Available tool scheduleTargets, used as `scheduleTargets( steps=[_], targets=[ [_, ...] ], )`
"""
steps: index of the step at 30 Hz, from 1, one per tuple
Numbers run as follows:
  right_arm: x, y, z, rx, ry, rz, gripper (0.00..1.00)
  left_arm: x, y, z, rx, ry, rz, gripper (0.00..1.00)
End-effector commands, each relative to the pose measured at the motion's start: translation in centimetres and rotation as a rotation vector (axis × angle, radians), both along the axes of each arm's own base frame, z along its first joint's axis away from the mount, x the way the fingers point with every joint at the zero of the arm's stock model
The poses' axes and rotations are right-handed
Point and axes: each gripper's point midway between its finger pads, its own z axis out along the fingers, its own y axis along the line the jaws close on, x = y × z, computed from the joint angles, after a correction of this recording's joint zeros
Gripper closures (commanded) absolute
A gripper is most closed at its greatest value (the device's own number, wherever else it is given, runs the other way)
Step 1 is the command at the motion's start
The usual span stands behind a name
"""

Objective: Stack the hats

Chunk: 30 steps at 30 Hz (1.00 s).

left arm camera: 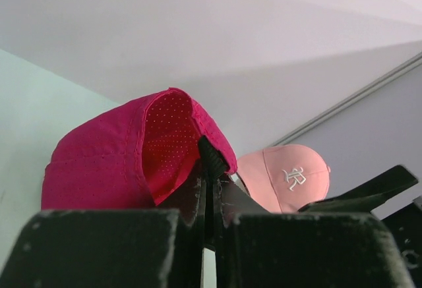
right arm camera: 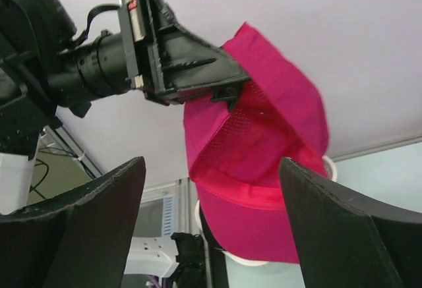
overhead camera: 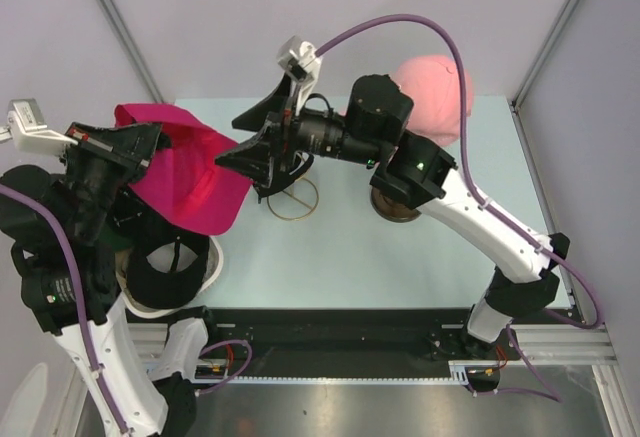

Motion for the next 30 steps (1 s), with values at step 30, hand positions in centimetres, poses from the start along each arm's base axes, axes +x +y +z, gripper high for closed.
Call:
scheduleTargets(
  steps=[30],
  targets=[
    [4.5,8.2,-11.2,-0.205,0.125,-0.083,0.12,3.0,-2.3,-6.9,0.073,0.32,-0.044,1.0]
  ],
)
